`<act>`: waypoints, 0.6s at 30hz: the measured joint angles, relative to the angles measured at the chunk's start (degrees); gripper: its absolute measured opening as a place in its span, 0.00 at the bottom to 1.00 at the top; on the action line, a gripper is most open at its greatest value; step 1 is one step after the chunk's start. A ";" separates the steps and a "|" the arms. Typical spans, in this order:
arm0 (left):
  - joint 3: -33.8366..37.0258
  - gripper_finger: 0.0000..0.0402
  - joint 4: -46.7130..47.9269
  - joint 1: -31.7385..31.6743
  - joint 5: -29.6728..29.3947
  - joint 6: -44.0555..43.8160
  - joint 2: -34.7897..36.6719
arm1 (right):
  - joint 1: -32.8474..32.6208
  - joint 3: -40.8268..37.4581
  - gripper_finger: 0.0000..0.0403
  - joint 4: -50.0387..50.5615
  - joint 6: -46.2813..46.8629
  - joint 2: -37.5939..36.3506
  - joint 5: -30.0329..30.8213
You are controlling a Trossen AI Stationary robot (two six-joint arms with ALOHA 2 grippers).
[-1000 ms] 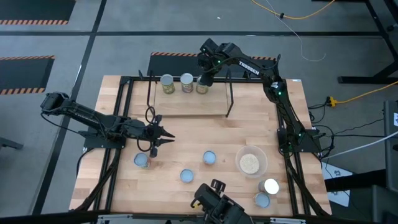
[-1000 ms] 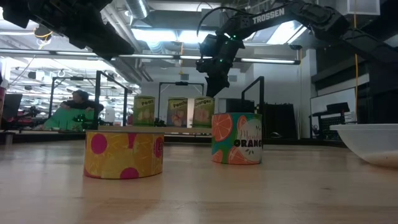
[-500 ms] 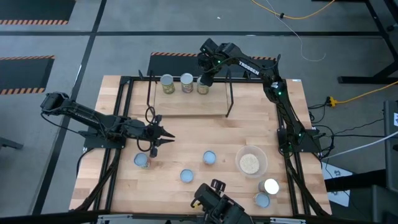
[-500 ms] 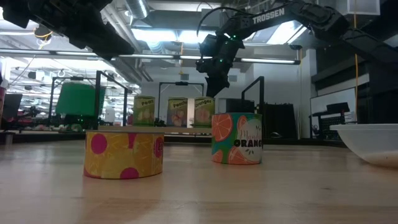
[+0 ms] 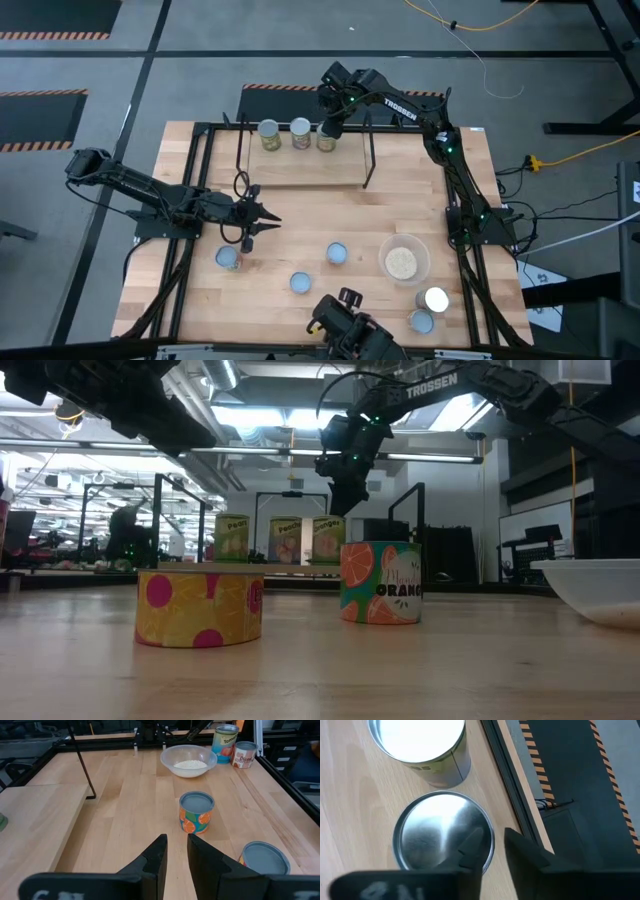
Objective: Pick and place cans onto a shelf
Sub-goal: Put the canned oranges on the shelf, then put the small canned oranges on the shelf
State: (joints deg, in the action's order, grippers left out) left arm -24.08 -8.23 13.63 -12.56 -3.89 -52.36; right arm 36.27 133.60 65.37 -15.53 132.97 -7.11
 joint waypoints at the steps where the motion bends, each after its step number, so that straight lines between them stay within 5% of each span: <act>1: 0.00 0.17 0.00 0.00 0.00 0.01 0.00 | 0.00 0.00 0.24 -0.10 0.00 0.00 0.00; 18: 0.00 0.17 0.00 0.00 -0.01 -0.01 0.00 | -1.80 1.31 0.30 5.85 -0.17 -6.90 -0.50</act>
State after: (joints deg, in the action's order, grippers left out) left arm -24.08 -8.23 13.63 -12.56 -3.90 -52.36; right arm 34.47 134.91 71.22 -15.70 126.07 -7.61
